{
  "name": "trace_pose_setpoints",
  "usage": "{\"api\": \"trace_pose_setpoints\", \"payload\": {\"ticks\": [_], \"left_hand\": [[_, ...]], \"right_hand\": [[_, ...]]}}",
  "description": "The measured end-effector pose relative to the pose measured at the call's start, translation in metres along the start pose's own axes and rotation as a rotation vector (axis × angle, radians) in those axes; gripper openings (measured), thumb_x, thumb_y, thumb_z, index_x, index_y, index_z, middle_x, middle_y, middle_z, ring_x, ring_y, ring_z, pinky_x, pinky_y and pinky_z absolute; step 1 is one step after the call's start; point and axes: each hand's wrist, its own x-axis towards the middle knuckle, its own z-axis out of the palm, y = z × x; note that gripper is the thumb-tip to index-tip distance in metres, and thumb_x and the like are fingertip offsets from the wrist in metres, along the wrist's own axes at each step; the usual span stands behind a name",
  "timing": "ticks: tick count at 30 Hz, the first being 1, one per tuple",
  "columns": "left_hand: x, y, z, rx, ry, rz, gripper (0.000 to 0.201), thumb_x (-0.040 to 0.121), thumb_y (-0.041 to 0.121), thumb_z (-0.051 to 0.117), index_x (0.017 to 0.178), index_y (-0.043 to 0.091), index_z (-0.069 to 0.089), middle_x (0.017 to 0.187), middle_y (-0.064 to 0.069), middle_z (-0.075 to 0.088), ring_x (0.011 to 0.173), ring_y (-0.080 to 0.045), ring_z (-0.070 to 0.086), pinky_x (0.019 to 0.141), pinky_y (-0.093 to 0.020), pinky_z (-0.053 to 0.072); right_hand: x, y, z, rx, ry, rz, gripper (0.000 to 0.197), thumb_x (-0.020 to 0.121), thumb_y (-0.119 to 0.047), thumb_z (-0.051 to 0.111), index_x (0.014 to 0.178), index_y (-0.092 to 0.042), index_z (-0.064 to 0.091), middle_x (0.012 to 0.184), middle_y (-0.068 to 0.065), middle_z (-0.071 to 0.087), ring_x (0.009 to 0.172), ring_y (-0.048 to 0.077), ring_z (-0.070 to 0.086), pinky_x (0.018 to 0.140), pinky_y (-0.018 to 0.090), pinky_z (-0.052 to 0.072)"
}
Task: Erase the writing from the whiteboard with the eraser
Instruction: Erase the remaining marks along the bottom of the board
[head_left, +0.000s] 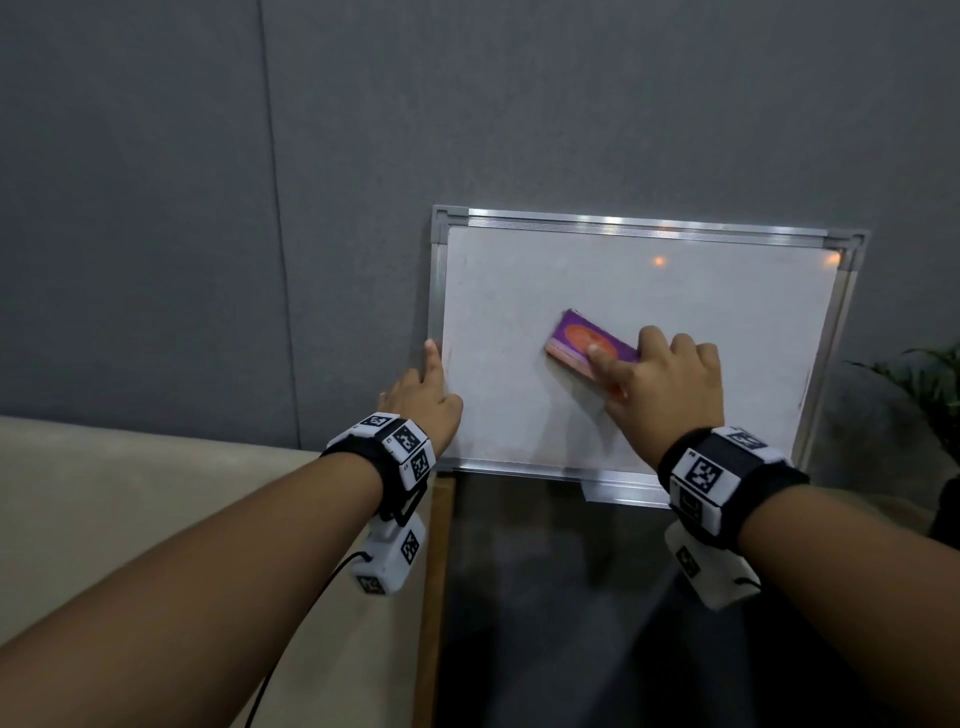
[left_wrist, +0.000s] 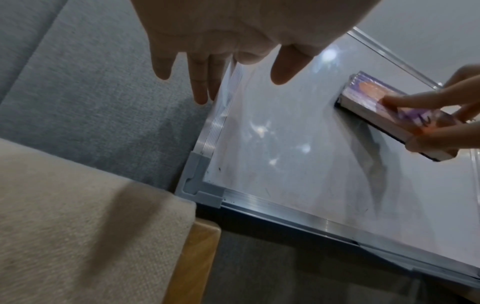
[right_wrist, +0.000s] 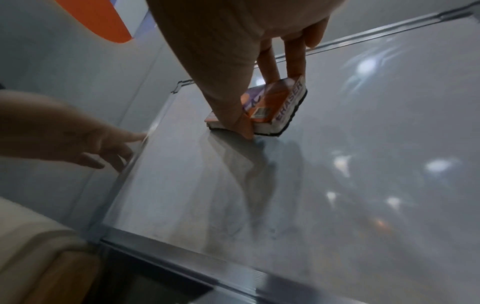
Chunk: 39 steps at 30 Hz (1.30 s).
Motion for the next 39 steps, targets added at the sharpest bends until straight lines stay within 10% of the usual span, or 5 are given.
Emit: {"api": "trace_pose_setpoints", "payload": {"ticks": [7, 14, 24, 30, 39], "left_hand": [[-0.001, 0.0, -0.002, 0.0, 0.0, 0.0, 0.07, 0.097, 0.031, 0.03, 0.151, 0.027, -0.014, 0.133, -0.015, 0.043, 0.119, -0.032, 0.044, 0.107, -0.05, 0.032], [0.001, -0.002, -0.002, 0.022, 0.003, 0.026, 0.07, 0.096, 0.03, 0.029, 0.151, 0.025, -0.014, 0.128, -0.014, 0.046, 0.115, -0.031, 0.046, 0.106, -0.05, 0.034], [0.0, -0.003, -0.003, -0.038, 0.01, 0.035, 0.071, 0.096, 0.029, 0.032, 0.151, 0.026, -0.013, 0.129, -0.014, 0.045, 0.115, -0.03, 0.046, 0.106, -0.049, 0.034], [0.0, -0.004, -0.002, -0.047, 0.009, 0.032, 0.071, 0.095, 0.029, 0.031, 0.151, 0.029, -0.012, 0.125, -0.011, 0.046, 0.11, -0.029, 0.047, 0.101, -0.048, 0.038], [0.001, -0.007, -0.003, -0.11, 0.016, 0.018, 0.072, 0.094, 0.028, 0.034, 0.15, 0.037, -0.009, 0.127, -0.01, 0.046, 0.114, -0.03, 0.046, 0.101, -0.047, 0.038]], "right_hand": [[-0.012, -0.03, 0.016, 0.068, -0.041, -0.151, 0.048, 0.059, -0.019, 0.078, 0.103, -0.035, 0.066, 0.075, 0.007, 0.046, 0.062, 0.027, 0.044, 0.065, 0.039, 0.033], [0.04, -0.013, -0.011, 0.033, 0.074, 0.074, 0.049, 0.071, -0.033, 0.069, 0.119, -0.031, 0.06, 0.089, 0.014, 0.051, 0.074, 0.034, 0.049, 0.072, 0.043, 0.034], [0.006, -0.061, 0.018, 0.057, -0.019, -0.272, 0.053, 0.061, -0.021, 0.078, 0.111, -0.035, 0.065, 0.082, 0.009, 0.051, 0.069, 0.029, 0.047, 0.067, 0.04, 0.033], [0.06, -0.051, -0.011, 0.015, 0.074, -0.04, 0.049, 0.074, -0.027, 0.068, 0.121, -0.035, 0.056, 0.094, 0.011, 0.052, 0.078, 0.033, 0.049, 0.076, 0.043, 0.034], [0.029, -0.097, 0.015, 0.043, 0.035, -0.22, 0.049, 0.073, -0.02, 0.066, 0.12, -0.03, 0.059, 0.09, 0.009, 0.052, 0.074, 0.029, 0.046, 0.07, 0.041, 0.031]]}}
